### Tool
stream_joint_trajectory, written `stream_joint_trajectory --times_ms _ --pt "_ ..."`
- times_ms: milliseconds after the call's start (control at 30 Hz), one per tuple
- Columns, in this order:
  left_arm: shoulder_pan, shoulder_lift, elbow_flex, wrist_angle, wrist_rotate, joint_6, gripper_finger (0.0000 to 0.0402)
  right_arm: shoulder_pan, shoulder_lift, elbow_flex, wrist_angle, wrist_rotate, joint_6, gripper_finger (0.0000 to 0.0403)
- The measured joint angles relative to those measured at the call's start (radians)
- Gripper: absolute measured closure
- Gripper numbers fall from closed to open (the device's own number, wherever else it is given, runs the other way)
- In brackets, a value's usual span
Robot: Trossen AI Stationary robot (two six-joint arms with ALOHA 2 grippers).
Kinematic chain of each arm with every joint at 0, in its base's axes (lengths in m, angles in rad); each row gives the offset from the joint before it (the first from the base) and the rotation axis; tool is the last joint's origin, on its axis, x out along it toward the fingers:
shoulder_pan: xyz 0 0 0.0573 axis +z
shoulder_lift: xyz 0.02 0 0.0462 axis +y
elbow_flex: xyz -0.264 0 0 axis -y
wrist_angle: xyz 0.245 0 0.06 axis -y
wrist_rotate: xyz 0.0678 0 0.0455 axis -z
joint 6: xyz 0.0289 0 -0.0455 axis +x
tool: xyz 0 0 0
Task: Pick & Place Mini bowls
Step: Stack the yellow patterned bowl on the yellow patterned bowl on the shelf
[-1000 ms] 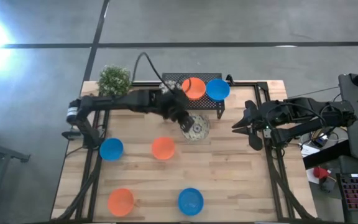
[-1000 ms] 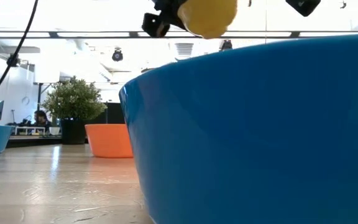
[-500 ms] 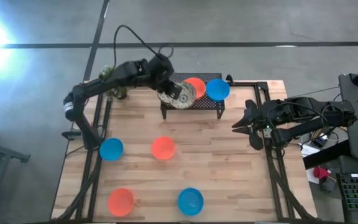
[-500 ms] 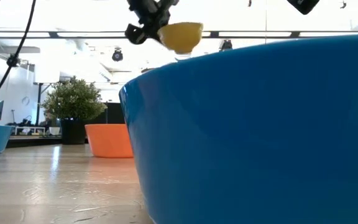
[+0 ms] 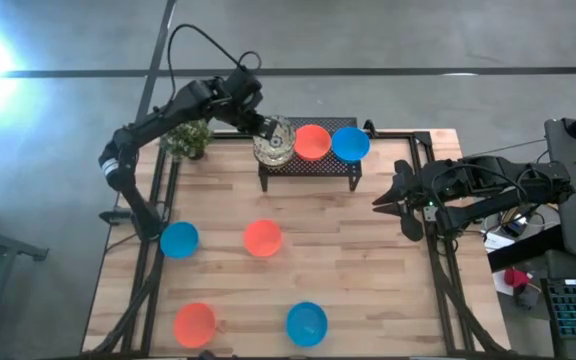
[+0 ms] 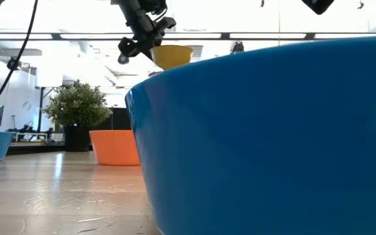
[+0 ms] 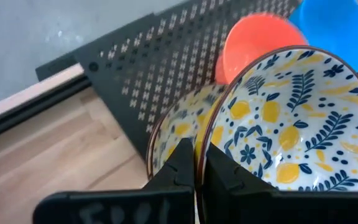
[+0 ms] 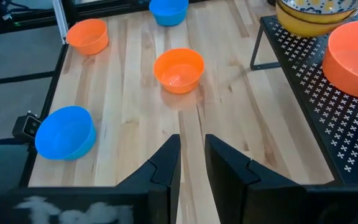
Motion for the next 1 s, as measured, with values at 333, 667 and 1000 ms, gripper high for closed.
stream_joint_trajectory --times_ms 333,667,1000 --pt "0.0 0.001 -0.019 -0.014 0.001 0.017 0.0395 0.0 0.0 0.0 0.005 0.0 -0.006 0.0335" --pt "0.009 0.002 -0.12 0.052 -0.006 0.013 0.0395 0.0 0.0 0.0 0.008 0.001 -0.034 0.0335" --pt "0.01 0.002 -0.133 0.072 -0.007 0.014 0.0381 0.0 0.0 0.0 0.009 0.001 -0.034 0.0335"
